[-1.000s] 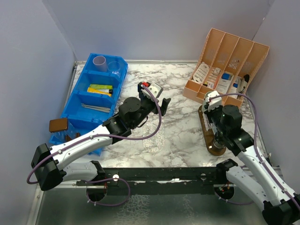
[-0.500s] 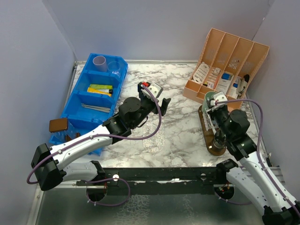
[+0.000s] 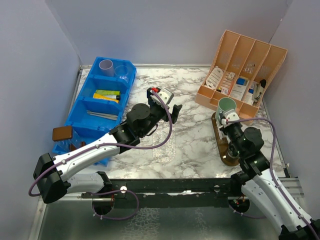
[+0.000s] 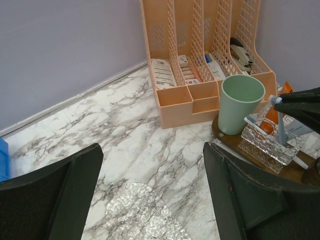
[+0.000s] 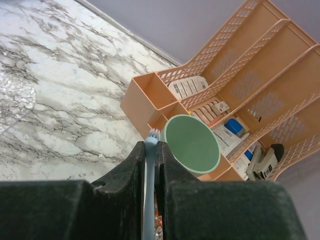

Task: Prepare toiletry sets of a toothbrush and toothpaste on the tray
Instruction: Place the toothbrush in the toothpaste holder.

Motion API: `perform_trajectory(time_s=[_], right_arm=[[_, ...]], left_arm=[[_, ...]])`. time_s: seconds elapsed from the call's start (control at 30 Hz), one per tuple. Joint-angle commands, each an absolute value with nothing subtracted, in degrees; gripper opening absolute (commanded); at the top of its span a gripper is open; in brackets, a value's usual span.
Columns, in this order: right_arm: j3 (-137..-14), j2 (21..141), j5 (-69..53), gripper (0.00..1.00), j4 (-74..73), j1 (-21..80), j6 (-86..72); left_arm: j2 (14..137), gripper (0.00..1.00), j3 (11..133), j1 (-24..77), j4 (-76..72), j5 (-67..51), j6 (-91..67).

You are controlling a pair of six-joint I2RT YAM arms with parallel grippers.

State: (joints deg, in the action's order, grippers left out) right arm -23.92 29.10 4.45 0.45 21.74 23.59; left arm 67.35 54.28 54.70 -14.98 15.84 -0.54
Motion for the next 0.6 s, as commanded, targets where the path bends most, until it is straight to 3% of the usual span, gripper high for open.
perform_trajectory(time_s=[0.0, 0.57], right_arm=[[-21.2, 26.4, 2.5, 0.01, 5.2, 21.6, 27.4], [-13.8, 23.7, -4.2, 0.01, 11.3, 21.6, 32.3]], left_arm=[[66.0, 0.85, 53.6, 54.4, -16.9, 14.7, -1.3], [65.3, 0.85, 53.5, 54.4, -16.9, 14.7, -1.5]])
